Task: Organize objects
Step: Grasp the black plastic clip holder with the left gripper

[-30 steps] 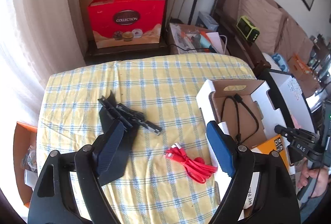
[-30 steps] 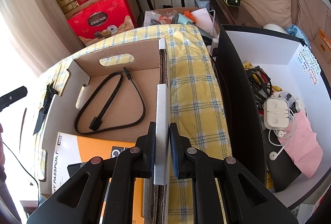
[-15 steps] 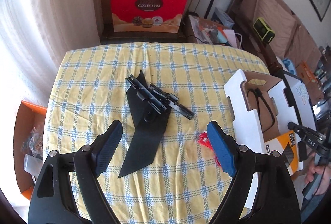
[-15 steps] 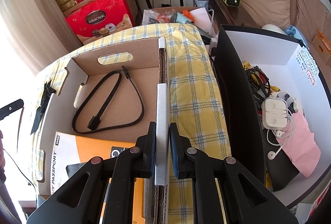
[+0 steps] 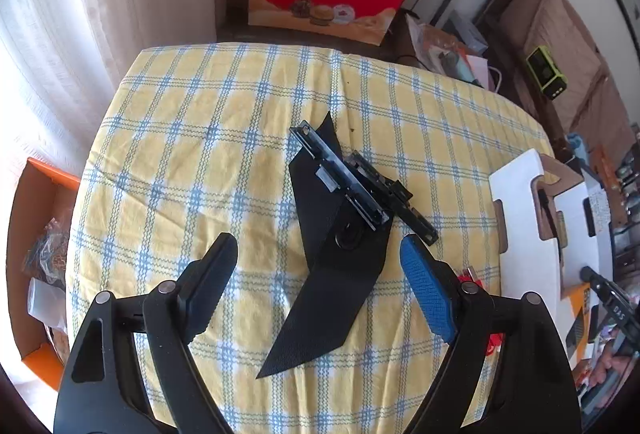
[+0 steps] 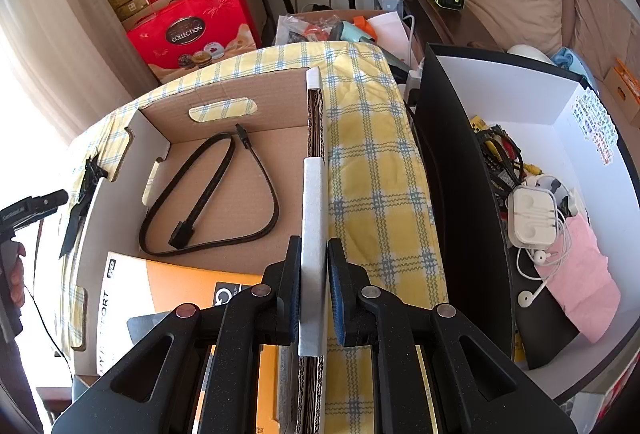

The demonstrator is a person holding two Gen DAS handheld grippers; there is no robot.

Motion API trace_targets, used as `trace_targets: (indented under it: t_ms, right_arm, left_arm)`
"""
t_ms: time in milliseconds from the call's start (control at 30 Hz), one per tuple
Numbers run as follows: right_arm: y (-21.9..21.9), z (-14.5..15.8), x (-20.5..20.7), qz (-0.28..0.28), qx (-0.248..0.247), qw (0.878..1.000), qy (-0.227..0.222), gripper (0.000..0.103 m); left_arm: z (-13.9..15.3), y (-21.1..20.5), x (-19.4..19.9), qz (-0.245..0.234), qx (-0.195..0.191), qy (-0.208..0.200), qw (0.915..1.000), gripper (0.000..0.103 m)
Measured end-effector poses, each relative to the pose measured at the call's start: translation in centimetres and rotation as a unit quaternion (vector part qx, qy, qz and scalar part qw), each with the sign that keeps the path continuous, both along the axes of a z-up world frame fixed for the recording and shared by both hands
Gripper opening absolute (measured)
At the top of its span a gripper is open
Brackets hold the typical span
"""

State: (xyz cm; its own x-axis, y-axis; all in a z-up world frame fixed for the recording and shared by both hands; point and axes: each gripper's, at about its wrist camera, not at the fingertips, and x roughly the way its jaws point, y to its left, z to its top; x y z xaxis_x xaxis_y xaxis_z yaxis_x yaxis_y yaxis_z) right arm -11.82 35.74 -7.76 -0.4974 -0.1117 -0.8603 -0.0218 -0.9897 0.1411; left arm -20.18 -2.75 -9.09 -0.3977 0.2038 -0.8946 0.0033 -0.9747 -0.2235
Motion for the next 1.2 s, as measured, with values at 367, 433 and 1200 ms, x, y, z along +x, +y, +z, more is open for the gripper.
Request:
trace_targets:
  t_ms: [367, 433, 1200]
  right_arm:
    - [-0.1, 0.0, 0.2, 0.002, 0.005, 1.000, -0.002, 0.011]
    - [-0.1, 0.0, 0.2, 0.002, 0.004, 1.000, -0.003, 0.012]
    - [-0.1, 0.0, 0.3, 0.000, -0.001, 1.000, -0.003, 0.012]
  left_arm:
    - [-0.6, 1.8, -3.8, -0.016, 0.038, -0.046, 0.9981, 0.057]
    - [-0.9, 2.3, -4.1, -0.021, 0.034, -0.050, 0.9980, 0.056]
    - [-0.9, 5.9, -5.3, -0.024, -0.031, -0.036, 0.9986, 0.008]
